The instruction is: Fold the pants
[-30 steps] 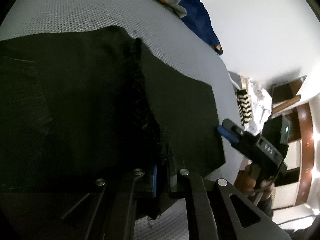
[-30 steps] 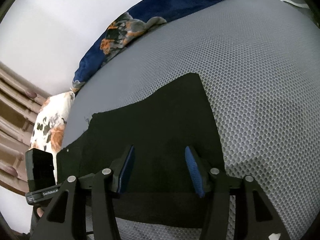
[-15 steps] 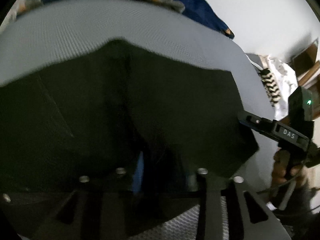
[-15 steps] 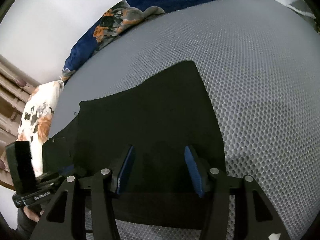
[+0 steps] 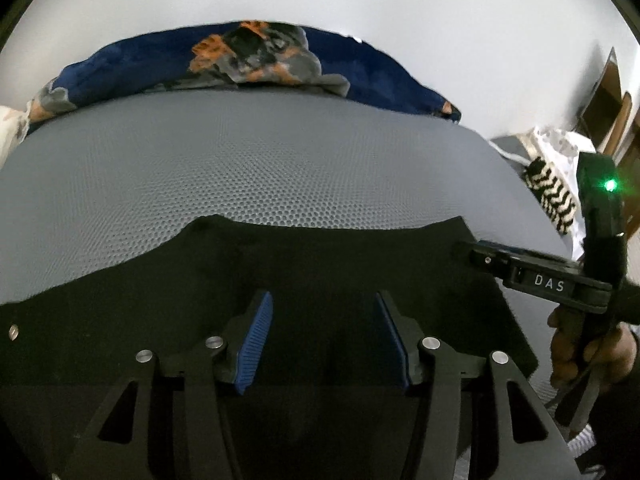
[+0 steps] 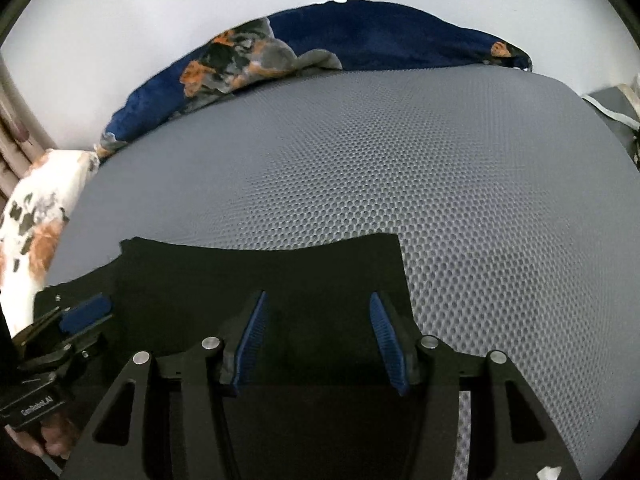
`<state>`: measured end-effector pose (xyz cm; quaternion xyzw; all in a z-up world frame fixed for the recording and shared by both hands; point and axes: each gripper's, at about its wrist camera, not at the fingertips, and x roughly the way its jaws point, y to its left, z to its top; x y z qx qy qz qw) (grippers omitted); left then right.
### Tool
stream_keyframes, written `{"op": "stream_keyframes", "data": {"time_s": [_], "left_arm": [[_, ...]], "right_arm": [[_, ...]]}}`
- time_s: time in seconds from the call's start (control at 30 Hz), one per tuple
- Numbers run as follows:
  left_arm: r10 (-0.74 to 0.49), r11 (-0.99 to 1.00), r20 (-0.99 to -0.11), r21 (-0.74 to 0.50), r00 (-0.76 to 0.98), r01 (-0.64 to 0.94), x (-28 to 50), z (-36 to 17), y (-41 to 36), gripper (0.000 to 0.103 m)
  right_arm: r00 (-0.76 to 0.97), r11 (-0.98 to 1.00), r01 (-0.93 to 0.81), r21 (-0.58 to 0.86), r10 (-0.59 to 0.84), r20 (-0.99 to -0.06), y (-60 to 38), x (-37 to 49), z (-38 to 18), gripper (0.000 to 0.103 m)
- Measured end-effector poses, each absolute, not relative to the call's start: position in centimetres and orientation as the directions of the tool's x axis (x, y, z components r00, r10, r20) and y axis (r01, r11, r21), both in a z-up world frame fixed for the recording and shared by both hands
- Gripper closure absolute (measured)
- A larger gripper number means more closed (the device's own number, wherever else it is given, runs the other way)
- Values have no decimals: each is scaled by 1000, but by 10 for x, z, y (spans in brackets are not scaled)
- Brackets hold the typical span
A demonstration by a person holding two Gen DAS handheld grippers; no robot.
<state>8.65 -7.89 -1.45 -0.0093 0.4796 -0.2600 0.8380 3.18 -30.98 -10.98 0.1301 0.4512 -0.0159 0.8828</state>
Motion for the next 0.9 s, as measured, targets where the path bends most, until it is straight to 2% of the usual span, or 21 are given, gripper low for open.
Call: {"op": "stream_keyframes", "data": {"time_s": [0.3, 0.7, 0.9], "left_arm": [[-377, 878, -844, -194, 382, 438, 93, -41, -95, 49], [-395, 858, -858, -217, 327, 466, 64, -32, -84, 47], [-399, 819, -878, -211, 266, 534, 29, -35, -82, 46]], "right_arm": [[577, 969, 139, 207, 91, -812, -311, 34, -117, 51], [568, 971, 137, 195, 85, -819, -304, 21, -113, 51], [547, 979, 116, 166, 77, -834, -296, -1, -114, 51]]}}
